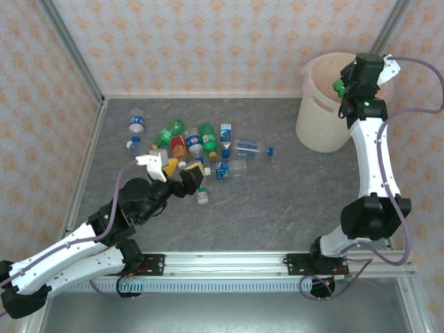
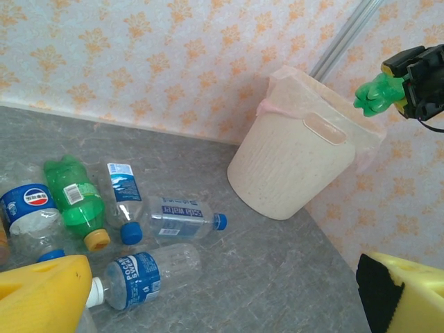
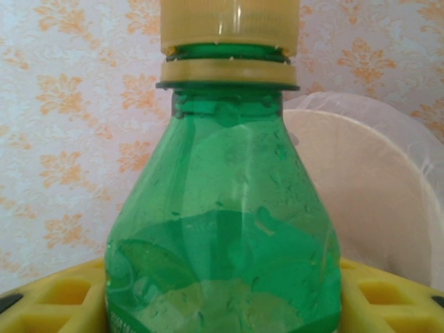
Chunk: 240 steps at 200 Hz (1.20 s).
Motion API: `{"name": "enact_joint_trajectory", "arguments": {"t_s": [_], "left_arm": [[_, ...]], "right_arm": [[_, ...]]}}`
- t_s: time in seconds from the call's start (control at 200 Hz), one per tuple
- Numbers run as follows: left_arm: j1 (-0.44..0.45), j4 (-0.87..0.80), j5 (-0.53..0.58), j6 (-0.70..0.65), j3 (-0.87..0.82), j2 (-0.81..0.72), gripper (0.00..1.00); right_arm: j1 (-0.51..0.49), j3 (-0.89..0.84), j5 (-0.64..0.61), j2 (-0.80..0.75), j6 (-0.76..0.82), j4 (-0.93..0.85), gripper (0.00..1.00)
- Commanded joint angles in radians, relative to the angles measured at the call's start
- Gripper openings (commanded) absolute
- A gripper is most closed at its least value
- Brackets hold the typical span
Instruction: Put the plastic bottles in the bin
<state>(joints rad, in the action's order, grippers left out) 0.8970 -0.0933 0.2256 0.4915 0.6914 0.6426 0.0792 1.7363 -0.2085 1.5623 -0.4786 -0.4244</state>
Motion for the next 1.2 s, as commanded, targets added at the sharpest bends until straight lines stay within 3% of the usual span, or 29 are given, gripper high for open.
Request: {"name": "enact_joint_trajectory", "arguments": {"t_s": [0.0,0.31,0.706,0.966,1.196], "left_arm": [[0.006,-0.007,0.029,-0.031,-0.024,-0.017,0.99],[0.005,0.005,0.032,-0.066,-0.051,-0.019,0.99],[0.006,0.005,0.008,-0.058,-0.003,0.077,0.99],[0.006,-0.032,0.041,-0.010,0.042,0.120,0.99],[0.005,-0.089,0.048,0.135,0.059,0.122,0.99]], "right_arm": [[0.009,0.067,-0.052,0.029,-0.008,-0.039,0.58],[0.010,0.129,-0.059,0.083,0.009,-0.099,0.60],[0.009,0.144,0.002,0.041,0.091,-0.146,0.95],[0.008,-0.027,0.122,-0.116,0.075,-0.085,1.00],[-0.003,-0.239,0.256,-0.282,0.064,0.017,1.00]]}}
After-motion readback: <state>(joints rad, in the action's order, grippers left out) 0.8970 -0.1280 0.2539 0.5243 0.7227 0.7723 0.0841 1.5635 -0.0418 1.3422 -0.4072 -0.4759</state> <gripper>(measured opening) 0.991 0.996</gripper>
